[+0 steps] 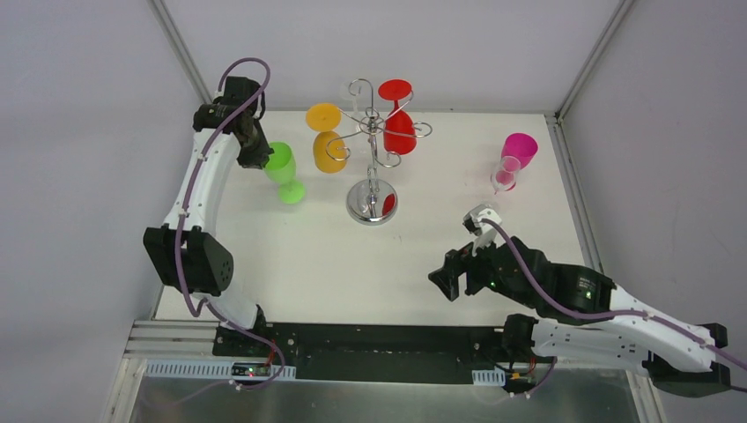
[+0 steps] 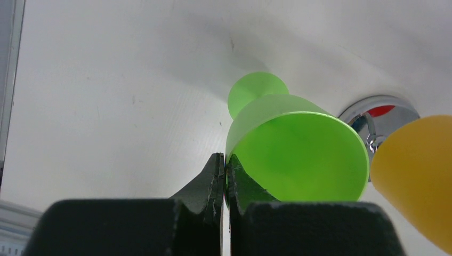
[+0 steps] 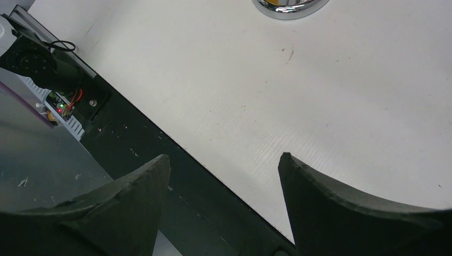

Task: Take the wine glass off the wine glass rack
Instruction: Place the wine glass at the center of the board.

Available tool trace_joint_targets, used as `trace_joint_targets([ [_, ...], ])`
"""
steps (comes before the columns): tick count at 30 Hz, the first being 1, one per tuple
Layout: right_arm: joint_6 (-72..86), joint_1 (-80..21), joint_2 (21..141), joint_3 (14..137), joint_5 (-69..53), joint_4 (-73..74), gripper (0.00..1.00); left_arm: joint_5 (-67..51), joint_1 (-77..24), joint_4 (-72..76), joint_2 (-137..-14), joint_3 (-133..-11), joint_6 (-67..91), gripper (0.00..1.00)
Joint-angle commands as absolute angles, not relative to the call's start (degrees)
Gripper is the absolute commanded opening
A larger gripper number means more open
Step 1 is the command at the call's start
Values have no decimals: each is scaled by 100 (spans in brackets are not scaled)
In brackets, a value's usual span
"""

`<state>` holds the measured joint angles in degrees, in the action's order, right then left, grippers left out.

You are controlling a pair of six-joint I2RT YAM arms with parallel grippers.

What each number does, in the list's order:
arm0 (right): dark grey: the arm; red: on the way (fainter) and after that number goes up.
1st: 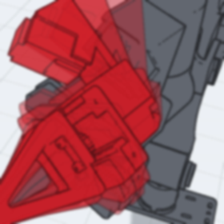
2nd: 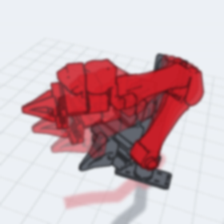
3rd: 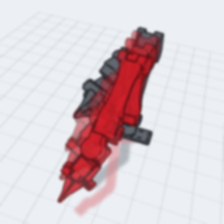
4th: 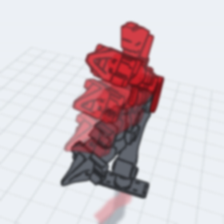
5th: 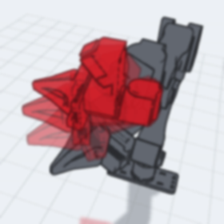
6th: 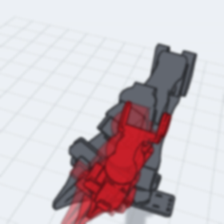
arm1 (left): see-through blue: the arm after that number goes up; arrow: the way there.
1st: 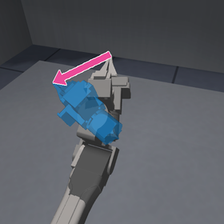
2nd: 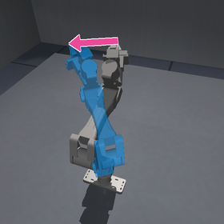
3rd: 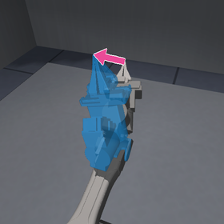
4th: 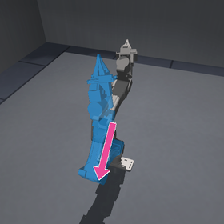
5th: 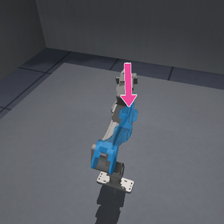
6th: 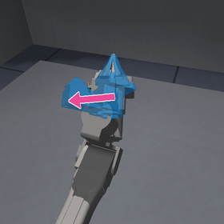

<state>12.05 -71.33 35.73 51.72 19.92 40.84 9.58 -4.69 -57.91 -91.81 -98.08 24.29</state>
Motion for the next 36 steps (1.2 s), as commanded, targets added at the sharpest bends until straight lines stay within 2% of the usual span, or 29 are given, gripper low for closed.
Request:
trace_joint_targets([
  [1, 1362, -7117, 3435, 5128, 1910, 4077, 78, 1176, -308, -6018, -9560, -10492, 2285, 0],
  [20, 1328, -7119, 3388, 4828, 1881, 3880, 79, 1368, -155, -5732, -11222, -11789, 2142, 0],
  [36, 1232, -7118, 3522, 4772, 1892, 3810, 79, 1170, -123, -5428, -11587, -11787, 2241, 0],
])
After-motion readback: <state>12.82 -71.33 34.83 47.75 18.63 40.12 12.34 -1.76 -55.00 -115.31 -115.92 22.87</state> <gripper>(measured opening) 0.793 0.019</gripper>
